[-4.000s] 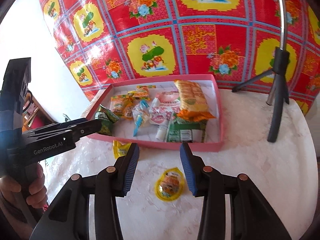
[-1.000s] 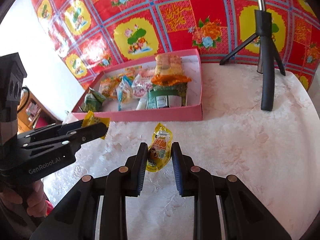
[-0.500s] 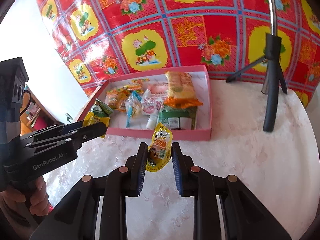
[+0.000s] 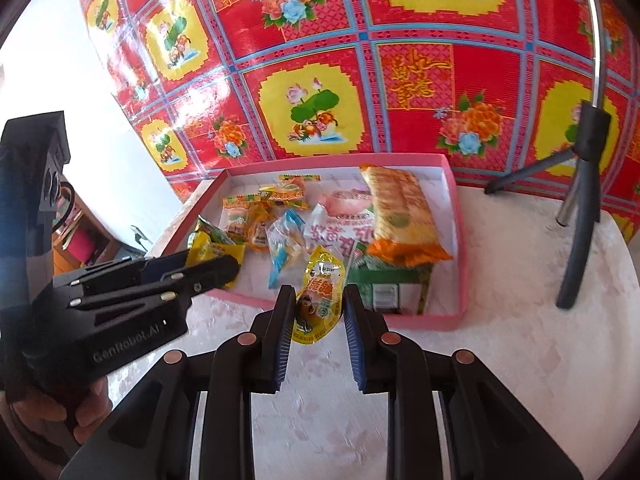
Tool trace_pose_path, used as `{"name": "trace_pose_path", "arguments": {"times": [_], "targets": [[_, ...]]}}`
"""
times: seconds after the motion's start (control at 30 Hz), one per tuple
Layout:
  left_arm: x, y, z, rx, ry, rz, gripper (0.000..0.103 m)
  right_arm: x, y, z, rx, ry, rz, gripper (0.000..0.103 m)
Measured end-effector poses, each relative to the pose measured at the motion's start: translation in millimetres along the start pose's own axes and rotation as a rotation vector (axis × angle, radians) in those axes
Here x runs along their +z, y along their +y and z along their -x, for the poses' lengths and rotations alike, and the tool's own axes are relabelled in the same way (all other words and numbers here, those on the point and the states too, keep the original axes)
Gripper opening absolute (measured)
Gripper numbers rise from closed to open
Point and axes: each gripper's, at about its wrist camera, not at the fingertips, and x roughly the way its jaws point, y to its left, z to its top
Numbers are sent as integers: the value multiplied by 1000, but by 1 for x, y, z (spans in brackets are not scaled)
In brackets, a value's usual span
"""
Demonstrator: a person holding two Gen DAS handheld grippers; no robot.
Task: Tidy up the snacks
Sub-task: 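Carry the jelly pouch into the box with the right tool while the left tool carries the candy, then release the jelly pouch with the right tool while the left tool releases the candy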
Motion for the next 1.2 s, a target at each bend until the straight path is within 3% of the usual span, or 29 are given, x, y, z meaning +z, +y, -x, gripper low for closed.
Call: {"name": "trace_pose_path", "arguments": {"times": [0.57,0.7,1.07,1.2], "targets": [[11,13,-23,33,12,-5,31,12,6,-38,-31,33,12,26],[13,14,-25,21,29,4,37,13,4,-39,-24,32,-5,26],[8,12,-8,13,30,18,43,11,4,-22,-24,6,-16,43],[5,13,2,49,6,35,60,8,3,-12,-19,-2,-21,51]]}}
